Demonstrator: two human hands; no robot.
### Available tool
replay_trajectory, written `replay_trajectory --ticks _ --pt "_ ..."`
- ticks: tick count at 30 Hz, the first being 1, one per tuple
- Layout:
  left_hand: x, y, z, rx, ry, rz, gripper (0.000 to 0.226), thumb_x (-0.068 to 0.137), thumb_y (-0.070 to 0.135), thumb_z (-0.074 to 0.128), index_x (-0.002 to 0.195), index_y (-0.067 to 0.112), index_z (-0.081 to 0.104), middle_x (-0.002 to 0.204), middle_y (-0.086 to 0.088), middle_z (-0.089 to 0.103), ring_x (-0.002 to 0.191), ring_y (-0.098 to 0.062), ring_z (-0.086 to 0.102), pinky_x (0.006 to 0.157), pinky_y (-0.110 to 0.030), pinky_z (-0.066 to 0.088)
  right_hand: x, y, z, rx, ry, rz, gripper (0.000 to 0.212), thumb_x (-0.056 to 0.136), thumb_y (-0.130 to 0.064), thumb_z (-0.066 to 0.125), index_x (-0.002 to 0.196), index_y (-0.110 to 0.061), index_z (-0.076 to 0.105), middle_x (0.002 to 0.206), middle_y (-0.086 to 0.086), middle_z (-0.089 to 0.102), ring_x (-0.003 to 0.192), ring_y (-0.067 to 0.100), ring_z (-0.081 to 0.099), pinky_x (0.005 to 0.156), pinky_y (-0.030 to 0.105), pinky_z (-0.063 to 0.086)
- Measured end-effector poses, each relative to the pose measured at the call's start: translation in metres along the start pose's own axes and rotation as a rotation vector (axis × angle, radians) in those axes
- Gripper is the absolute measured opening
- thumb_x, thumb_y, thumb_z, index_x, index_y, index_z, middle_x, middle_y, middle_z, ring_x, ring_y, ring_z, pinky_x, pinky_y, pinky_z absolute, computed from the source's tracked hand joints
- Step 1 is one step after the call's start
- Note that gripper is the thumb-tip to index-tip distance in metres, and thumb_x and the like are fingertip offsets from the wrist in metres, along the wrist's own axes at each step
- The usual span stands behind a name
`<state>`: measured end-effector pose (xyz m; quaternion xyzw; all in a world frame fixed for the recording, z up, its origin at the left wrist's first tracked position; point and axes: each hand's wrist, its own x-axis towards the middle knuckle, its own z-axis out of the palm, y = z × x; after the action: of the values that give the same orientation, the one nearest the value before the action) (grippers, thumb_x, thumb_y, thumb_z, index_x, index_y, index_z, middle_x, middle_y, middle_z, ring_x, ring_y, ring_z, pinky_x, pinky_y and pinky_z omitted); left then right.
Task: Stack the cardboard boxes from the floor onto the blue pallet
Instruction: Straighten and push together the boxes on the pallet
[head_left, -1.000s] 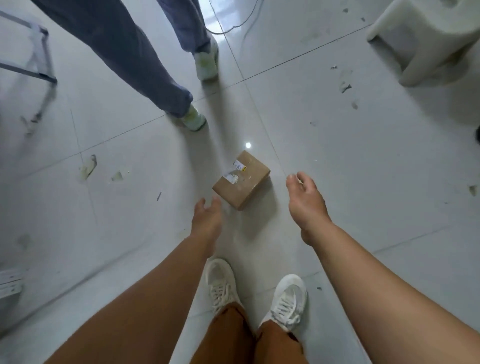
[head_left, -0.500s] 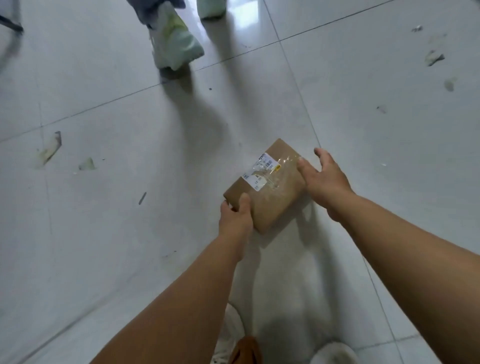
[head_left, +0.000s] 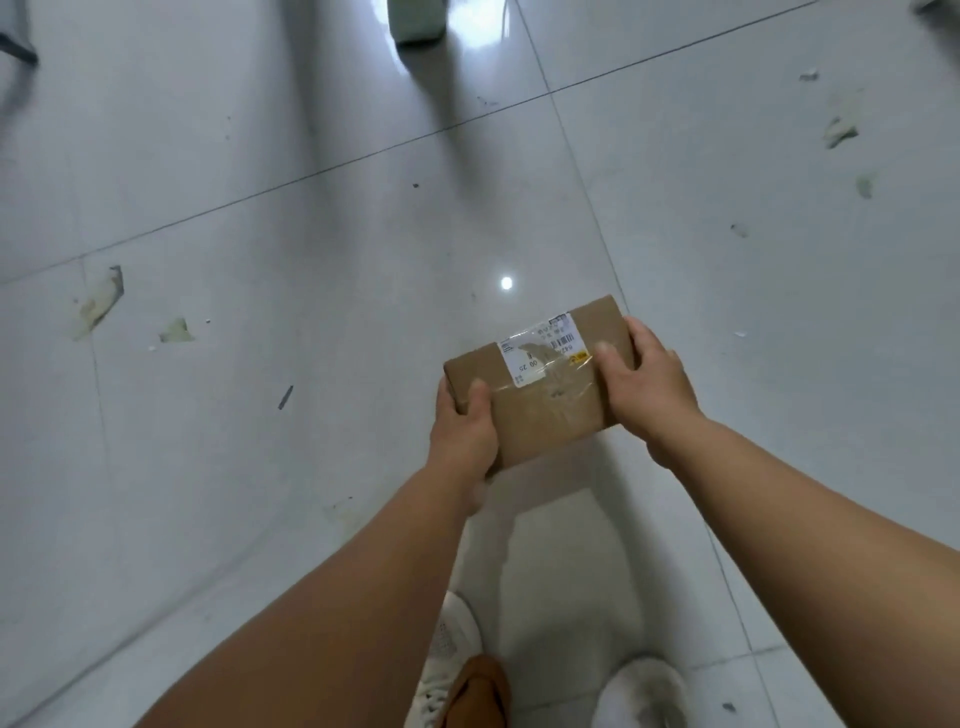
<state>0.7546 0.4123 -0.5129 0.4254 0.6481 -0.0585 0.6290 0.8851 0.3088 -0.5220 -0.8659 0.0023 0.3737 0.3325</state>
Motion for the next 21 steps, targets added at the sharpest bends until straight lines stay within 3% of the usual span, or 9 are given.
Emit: replay_trajectory --ticks 8,12,16,21 --pt "-0.148 0.073 0.008 0.042 -0.017 0.061 0.038 0.100 0.047 0.039 0.137 0.041 0.041 0.127 0.008 0.058 0.094 -0.015 0.059 0.058 -0.024 0.039 -0.116 -0.038 -0.102 0.150 0.145 0.063 0.047 0.096 -0.045 0.041 0.142 -0.049 0.035 0.130 0.006 0.038 0.120 0.029 0.044 0.094 0.035 0.042" --pt "-0.233 0.108 0.014 0.074 -0.037 0.120 0.037 0.101 0.042 0.040 0.137 0.035 0.045 0.120 0.007 0.060 0.080 -0.007 0.054 0.053 -0.022 0.038 -0.177 -0.063 -0.161 0.210 0.199 0.081 0.047 0.097 -0.043 0.041 0.143 -0.048 0.034 0.125 0.005 0.038 0.116 0.029 0.046 0.087 0.030 0.039" --pt "-0.308 0.136 0.024 0.130 -0.058 0.170 0.034 0.101 0.040 0.040 0.133 0.034 0.049 0.101 0.008 0.059 0.072 -0.005 0.050 0.047 -0.021 0.038 -0.235 -0.085 -0.215 0.256 0.287 0.104 0.047 0.097 -0.041 0.041 0.143 -0.045 0.035 0.131 0.007 0.039 0.117 0.030 0.045 0.094 0.034 0.040" --pt "-0.385 0.160 0.035 0.224 -0.146 0.267 0.035 0.101 0.038 0.041 0.136 0.035 0.048 0.107 0.006 0.058 0.072 -0.006 0.048 0.059 -0.022 0.040 -0.304 -0.102 -0.266 0.340 0.417 0.187 0.049 0.096 -0.041 0.039 0.145 -0.044 0.033 0.135 0.008 0.039 0.119 0.031 0.043 0.102 0.043 0.040"
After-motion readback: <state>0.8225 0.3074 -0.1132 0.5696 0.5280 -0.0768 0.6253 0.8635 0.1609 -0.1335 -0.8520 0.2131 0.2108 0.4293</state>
